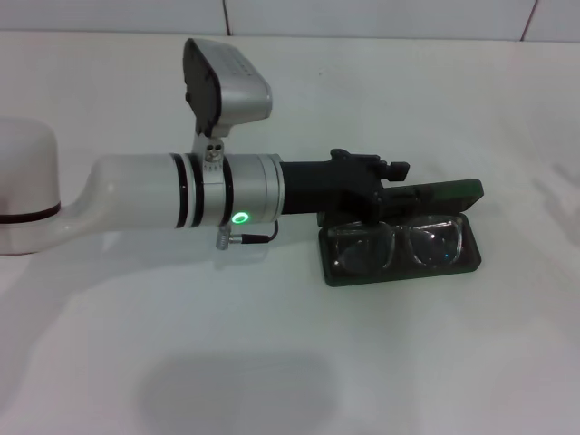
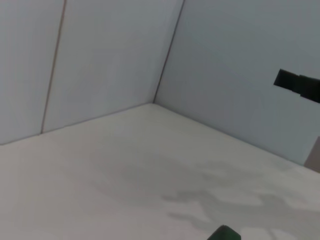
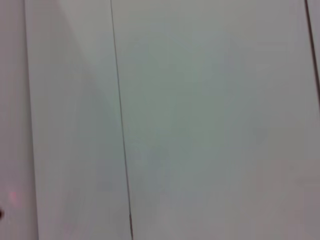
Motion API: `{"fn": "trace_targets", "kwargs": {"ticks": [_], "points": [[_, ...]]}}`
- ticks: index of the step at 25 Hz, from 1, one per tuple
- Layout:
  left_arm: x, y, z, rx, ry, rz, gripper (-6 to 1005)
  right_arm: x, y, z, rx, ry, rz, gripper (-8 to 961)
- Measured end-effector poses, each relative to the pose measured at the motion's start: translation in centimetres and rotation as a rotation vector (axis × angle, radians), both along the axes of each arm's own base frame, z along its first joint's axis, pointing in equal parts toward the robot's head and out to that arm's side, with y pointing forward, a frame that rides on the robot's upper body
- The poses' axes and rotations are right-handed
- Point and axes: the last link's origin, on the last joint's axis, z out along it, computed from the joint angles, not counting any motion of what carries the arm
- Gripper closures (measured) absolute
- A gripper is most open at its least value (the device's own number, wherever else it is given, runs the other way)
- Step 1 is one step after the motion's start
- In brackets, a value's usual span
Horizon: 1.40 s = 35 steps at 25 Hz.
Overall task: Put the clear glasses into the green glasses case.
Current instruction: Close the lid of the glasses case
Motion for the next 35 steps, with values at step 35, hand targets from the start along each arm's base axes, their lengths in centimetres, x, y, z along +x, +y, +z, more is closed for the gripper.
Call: {"fn": "trace_targets", "kwargs": {"ticks": [35], "points": [[-0.7, 1.1, -0.2, 0.067, 0.044, 0.077, 483, -0.2, 0.1, -0.3, -0.010, -0.006, 0.014, 589]]}}
